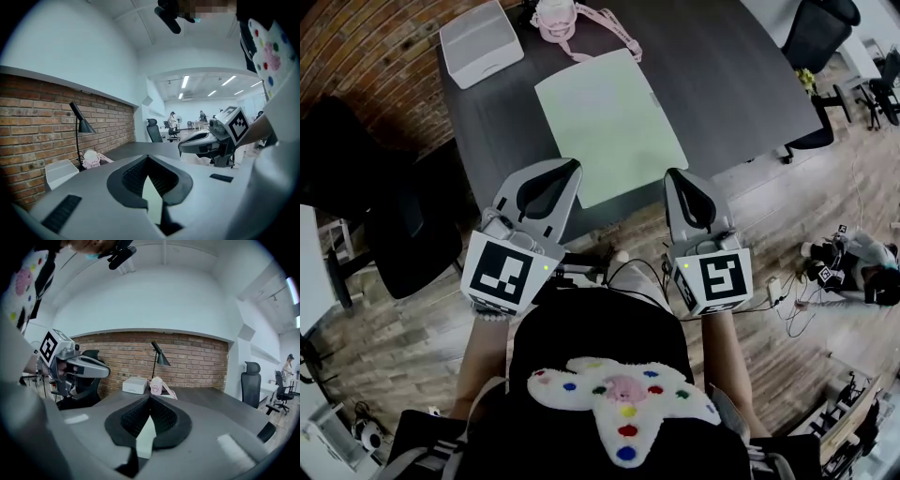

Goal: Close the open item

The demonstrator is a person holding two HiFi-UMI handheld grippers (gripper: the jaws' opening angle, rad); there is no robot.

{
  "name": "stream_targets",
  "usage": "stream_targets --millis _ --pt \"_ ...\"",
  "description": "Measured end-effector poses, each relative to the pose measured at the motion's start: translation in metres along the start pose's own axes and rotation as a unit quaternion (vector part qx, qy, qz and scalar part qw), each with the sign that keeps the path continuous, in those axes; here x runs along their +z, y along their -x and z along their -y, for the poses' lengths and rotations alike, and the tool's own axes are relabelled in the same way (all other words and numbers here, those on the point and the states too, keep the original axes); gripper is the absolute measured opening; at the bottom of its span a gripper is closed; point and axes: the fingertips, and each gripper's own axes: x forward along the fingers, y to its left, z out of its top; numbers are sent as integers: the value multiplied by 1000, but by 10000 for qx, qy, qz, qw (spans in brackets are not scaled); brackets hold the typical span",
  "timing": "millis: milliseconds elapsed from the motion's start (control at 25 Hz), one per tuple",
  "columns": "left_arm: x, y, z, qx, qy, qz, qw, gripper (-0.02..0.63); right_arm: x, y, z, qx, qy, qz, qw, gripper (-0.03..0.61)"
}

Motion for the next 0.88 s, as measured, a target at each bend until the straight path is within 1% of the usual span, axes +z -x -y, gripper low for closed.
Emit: stream_targets --millis 80,240,880 --pt "0 1 1 -10 5 -8 10000 6 2 0 0 -25 -75 95 9999 8" --pt "0 2 1 -2 53 -31 10000 5 0 3 0 -47 -75 96 9999 8" --pt "-4 2 1 -96 40 -36 9999 6 -2 4 -6 -91 -55 39 9999 8"
